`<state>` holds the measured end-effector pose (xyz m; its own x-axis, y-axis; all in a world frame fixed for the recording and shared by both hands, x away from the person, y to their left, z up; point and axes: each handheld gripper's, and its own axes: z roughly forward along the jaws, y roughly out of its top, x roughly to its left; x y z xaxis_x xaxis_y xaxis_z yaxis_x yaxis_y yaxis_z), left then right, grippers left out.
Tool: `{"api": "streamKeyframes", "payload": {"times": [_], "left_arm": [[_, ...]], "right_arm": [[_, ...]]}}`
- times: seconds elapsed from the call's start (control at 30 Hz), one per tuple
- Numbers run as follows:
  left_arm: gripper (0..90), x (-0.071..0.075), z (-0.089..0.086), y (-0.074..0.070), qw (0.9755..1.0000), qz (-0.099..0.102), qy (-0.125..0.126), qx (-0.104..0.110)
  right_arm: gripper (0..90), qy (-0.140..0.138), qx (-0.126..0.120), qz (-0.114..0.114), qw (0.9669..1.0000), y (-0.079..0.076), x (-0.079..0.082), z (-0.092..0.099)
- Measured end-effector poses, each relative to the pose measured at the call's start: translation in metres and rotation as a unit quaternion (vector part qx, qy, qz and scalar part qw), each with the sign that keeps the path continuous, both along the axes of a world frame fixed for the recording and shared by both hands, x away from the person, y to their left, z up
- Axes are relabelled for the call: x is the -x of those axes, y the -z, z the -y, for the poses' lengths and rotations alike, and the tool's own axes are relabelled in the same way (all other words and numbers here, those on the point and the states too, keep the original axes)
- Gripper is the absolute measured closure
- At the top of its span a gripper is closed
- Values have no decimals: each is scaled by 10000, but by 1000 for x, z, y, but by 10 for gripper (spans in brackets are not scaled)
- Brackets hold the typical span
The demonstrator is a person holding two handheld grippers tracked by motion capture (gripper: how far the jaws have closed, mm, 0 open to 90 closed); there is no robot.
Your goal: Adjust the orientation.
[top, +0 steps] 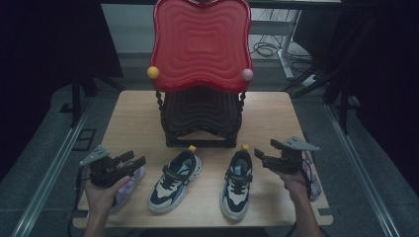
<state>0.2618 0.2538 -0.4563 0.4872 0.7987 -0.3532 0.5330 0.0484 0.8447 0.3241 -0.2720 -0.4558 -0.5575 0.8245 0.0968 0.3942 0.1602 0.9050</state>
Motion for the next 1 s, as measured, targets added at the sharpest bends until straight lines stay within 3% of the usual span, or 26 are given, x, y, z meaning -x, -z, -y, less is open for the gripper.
{"api": "streamKeyframes", "payload": {"times": [0.2, 0.4, 0.5, 0.6, 0.67, 0.87, 1.0], "left_arm": [[375, 2, 6, -3, 10000, 1, 73, 30], [394, 6, 11, -9, 9997, 107, 227, -67], [404, 10, 14, -10, 9996, 128, 229, -117], [418, 18, 17, -19, 9988, 308, 323, -198], [424, 19, 17, -21, 9987, 327, 339, -199], [462, 15, 12, -26, 9983, 262, 429, -279], [573, 16, 8, -23, 9980, 144, 489, -375]], "right_arm": [[273, -475, -59, -6, 9989, 3, 1, 1], [303, -503, -60, -19, 9987, 4, 2, 1], [334, -367, -16, -72, 9993, 0, 4, -1], [356, -353, -40, -101, 9993, -6, 11, -4], [358, -390, -30, -86, 9992, -8, 13, -5], [366, -510, -172, -248, 9982, -8, 11, -7], [364, -523, -178, -305, 9980, -5, 9, -10]]}}
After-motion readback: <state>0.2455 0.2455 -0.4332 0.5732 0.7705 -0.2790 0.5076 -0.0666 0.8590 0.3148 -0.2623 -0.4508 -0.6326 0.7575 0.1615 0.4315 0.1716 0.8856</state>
